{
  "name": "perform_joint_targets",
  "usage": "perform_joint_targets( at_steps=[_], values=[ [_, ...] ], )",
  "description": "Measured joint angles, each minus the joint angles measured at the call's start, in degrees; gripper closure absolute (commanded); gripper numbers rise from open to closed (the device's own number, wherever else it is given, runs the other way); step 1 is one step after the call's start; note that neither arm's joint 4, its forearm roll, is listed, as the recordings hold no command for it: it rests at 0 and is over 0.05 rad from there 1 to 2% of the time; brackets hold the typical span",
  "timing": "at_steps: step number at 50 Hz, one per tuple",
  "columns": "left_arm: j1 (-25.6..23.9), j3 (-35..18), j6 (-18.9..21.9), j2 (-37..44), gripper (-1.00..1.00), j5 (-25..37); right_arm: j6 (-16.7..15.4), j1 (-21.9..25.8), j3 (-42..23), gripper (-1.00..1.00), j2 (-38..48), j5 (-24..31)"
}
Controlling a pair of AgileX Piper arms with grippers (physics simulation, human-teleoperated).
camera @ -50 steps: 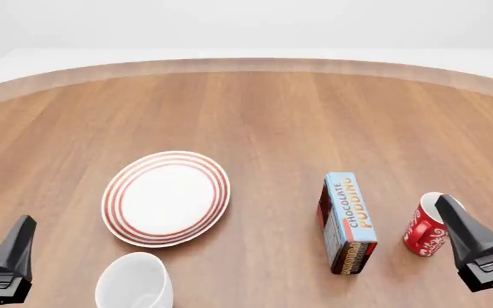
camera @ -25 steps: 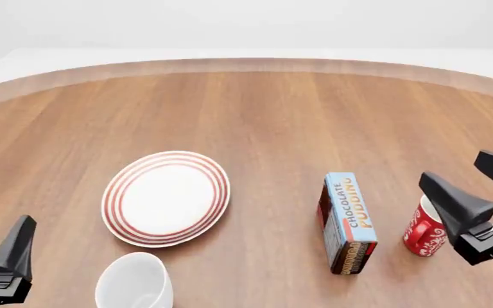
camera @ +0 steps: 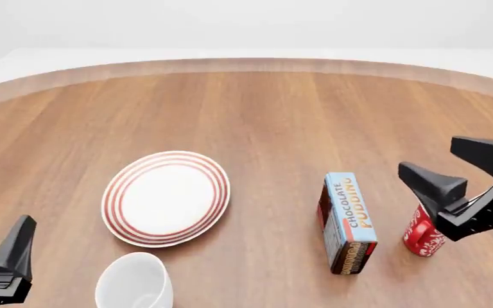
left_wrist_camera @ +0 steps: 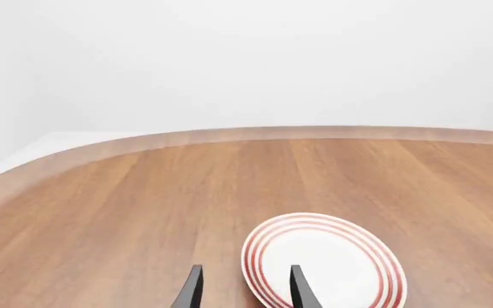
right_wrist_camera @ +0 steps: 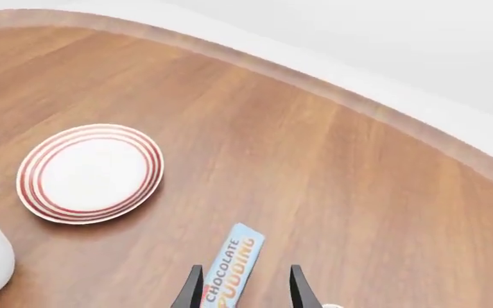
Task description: Pick up the white mug and put it on the plate, and put the chocolate pudding to the right of the plate.
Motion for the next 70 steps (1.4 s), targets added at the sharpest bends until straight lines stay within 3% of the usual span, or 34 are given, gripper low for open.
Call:
perform_joint_targets(
  at_steps=[10, 22, 49, 70],
  values=[
    [0.00, 0.00, 0.00, 0.00, -1.00, 0.00, -1.40, 0.97, -2.06, -1.00, 2.92, 2.21],
    [0.00, 0.00, 0.00, 0.00, -1.00, 0.00, -0.83, 1.83, -4.59, -1.00, 5.90, 4.72],
    [0.00, 0.00, 0.00, 0.00, -1.00, 0.00, 6.44, 2.75, -12.55, -1.00, 16.74, 10.97],
    [0.00, 0.00, 0.00, 0.00, -1.00, 0.00, 9.39, 0.65, -14.69, -1.00, 23.78, 12.42]
  ],
)
